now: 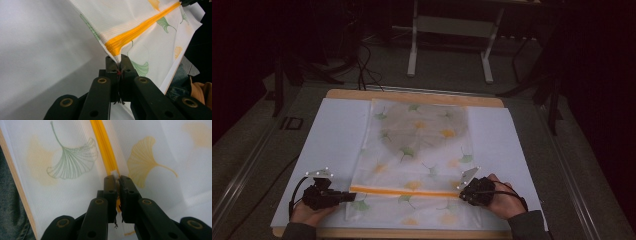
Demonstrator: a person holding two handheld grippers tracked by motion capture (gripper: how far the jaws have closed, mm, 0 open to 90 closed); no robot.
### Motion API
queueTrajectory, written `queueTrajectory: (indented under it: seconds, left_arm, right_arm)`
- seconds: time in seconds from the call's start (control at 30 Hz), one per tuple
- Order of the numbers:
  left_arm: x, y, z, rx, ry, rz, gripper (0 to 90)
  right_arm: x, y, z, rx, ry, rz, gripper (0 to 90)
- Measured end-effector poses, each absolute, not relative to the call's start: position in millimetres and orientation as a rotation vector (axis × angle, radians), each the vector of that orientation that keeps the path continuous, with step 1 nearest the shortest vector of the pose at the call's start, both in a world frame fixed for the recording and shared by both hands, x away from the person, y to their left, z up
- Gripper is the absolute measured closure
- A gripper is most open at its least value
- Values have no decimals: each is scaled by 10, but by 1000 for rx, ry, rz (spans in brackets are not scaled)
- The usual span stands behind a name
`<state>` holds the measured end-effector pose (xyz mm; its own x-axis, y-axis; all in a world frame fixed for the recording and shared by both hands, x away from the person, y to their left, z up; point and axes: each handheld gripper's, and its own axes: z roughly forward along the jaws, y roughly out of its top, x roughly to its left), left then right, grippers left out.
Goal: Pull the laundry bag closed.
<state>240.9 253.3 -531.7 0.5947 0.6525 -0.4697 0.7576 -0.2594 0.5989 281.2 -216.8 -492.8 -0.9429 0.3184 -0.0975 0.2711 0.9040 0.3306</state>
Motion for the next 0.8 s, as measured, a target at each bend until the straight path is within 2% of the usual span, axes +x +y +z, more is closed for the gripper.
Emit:
queueTrajectory:
  seconds: [0.8]
  left_arm:
    - [2413,2505,-5345,2006,1110,-179,884]
  right_arm:
    - [2800,-2528,-4951,573,2913,471,846]
